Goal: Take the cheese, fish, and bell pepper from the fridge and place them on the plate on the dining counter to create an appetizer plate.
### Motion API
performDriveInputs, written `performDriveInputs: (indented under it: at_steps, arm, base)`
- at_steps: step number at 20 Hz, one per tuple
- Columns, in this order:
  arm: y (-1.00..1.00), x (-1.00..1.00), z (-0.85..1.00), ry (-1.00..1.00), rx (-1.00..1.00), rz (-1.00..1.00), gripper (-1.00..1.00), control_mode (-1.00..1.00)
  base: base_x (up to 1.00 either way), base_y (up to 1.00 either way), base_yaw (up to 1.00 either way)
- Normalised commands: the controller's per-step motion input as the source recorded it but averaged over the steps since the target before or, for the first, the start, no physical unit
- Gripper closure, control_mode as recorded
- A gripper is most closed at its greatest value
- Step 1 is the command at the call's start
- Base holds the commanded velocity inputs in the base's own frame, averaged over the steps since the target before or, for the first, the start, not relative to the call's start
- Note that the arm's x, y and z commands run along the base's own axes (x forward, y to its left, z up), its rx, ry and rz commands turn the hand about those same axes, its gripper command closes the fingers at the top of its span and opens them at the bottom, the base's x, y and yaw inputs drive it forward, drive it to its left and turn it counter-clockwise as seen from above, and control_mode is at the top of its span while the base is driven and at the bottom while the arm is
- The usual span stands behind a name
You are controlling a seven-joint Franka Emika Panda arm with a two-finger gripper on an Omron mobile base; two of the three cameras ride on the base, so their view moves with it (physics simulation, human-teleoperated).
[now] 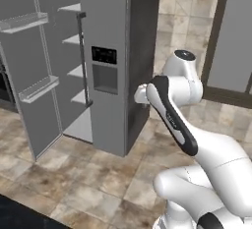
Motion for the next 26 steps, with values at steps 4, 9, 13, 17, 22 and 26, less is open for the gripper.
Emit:
performDriveInputs:
  at_steps: [4, 9, 13, 17, 22, 26]
  arm:
    - [0.0, 0.0, 0.0, 0.0, 0.0, 0.0, -1.0, 1.0]
    - [0.0, 0.0, 0.0, 0.0, 0.0, 0.0, -1.0, 1.0]
    - [0.0, 0.0, 0.0, 0.0, 0.0, 0.0, -1.0, 1.0]
    - [0.0, 0.0, 0.0, 0.0, 0.0, 0.0, -1.0, 1.0]
    - [0.0, 0.0, 0.0, 0.0, 0.0, 0.0, -1.0, 1.0]
    - [0.0, 0.0, 0.0, 0.0, 0.0, 0.0, -1.0, 1.0]
  base:
    - [1.0, 0.01, 0.21]
    - [1.0, 0.0, 0.01]
    - [1.0, 0.0, -0.03]
    - [0.98, 0.2, -0.06]
    - [0.64, 0.43, -0.13]
    - [0.1, 0.75, -0.28]
